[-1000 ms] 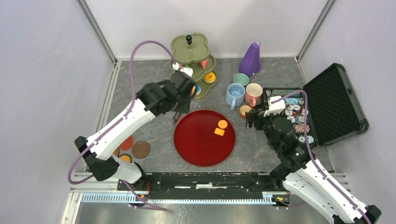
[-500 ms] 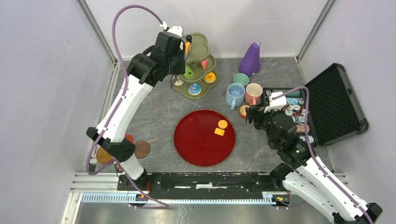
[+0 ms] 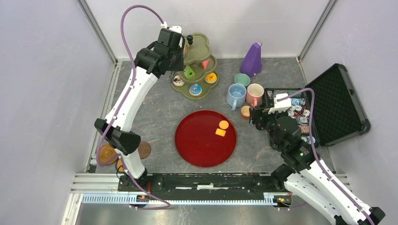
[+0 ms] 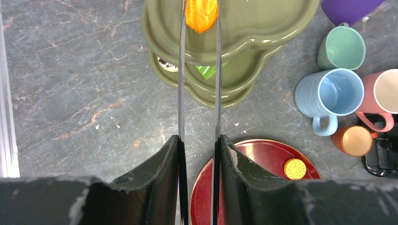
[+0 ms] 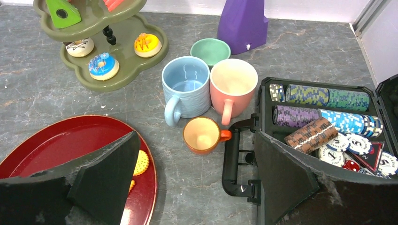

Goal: Serve the afternoon tea

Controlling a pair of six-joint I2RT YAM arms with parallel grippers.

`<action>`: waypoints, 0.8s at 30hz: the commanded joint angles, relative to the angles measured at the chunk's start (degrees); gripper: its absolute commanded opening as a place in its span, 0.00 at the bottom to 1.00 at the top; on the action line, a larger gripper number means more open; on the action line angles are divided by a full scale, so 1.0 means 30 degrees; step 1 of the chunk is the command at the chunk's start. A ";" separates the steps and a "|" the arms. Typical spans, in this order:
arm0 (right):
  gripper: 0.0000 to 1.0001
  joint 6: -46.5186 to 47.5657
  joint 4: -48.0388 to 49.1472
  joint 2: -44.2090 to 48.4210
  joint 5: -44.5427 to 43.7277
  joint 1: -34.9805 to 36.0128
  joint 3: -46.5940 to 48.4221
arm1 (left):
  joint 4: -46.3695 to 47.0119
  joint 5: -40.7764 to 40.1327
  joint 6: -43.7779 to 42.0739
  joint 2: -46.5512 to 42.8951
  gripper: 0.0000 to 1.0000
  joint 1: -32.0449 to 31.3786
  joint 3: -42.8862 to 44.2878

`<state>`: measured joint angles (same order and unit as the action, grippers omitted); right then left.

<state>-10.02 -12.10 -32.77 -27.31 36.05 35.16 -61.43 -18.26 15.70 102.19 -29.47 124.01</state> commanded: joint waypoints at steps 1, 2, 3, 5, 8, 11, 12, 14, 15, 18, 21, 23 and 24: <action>0.98 -0.0080 0.0165 0.0210 -0.0398 0.0052 0.0680 | 0.1206 0.0928 -0.0636 -0.0412 0.39 0.0020 -0.0194; 0.98 -0.0096 0.0156 0.0206 -0.0358 0.0053 0.0674 | 0.1198 0.0914 -0.0635 -0.0471 0.42 0.0027 -0.0300; 0.98 -0.0114 0.0163 0.0200 -0.0331 0.0053 0.0675 | 0.1197 0.0903 -0.0635 -0.0564 0.44 0.0015 -0.0388; 0.98 -0.0142 0.0165 0.0184 -0.0278 0.0052 0.0645 | 0.1155 0.0757 -0.0635 -0.0770 0.45 0.0033 -0.0559; 0.98 -0.0153 0.0164 0.0196 -0.0210 0.0052 0.0644 | 0.1082 0.0404 -0.0721 -0.1157 0.51 0.0024 -0.0685; 0.98 -0.0172 0.0217 0.0184 -0.0173 0.0049 0.0652 | 0.1050 -0.0201 -0.0892 -0.1692 0.55 0.0031 -0.0587; 0.98 -0.0157 0.0277 0.0153 -0.0088 0.0038 0.0659 | 0.1051 -0.0311 -0.0924 -0.1859 0.56 0.0038 -0.0533; 0.98 -0.0174 0.0338 0.0041 0.0020 0.0038 0.0701 | 0.1038 -0.0343 -0.0957 -0.2327 0.58 0.0035 -0.0424; 0.98 -0.0161 0.0341 -0.0019 0.0088 0.0041 0.0730 | 0.1052 -0.0208 -0.0937 -0.2594 0.59 0.0015 -0.0408; 0.98 -0.0190 0.0392 -0.0155 0.0218 0.0053 0.0805 | 0.1115 0.1080 -0.0899 -0.3566 0.60 0.0010 -0.0852; 0.98 -0.0239 0.0400 -0.0169 0.0293 0.0053 0.0821 | 0.1517 0.3363 -0.1104 -0.5049 0.62 0.0010 -0.2825; 0.98 -0.0285 0.0370 -0.0096 0.0310 0.0053 0.0762 | 0.2201 0.5084 -0.1355 -0.6439 0.64 0.0010 -0.5212; 0.98 -0.0323 0.0363 -0.0041 0.0328 0.0053 0.0718 | 0.2545 0.5712 -0.1446 -0.7280 0.65 -0.0012 -0.6302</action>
<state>-10.24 -12.10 -33.32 -26.87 36.05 35.16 -57.91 -11.66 15.05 88.01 -29.47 114.13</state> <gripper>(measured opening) 0.980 0.632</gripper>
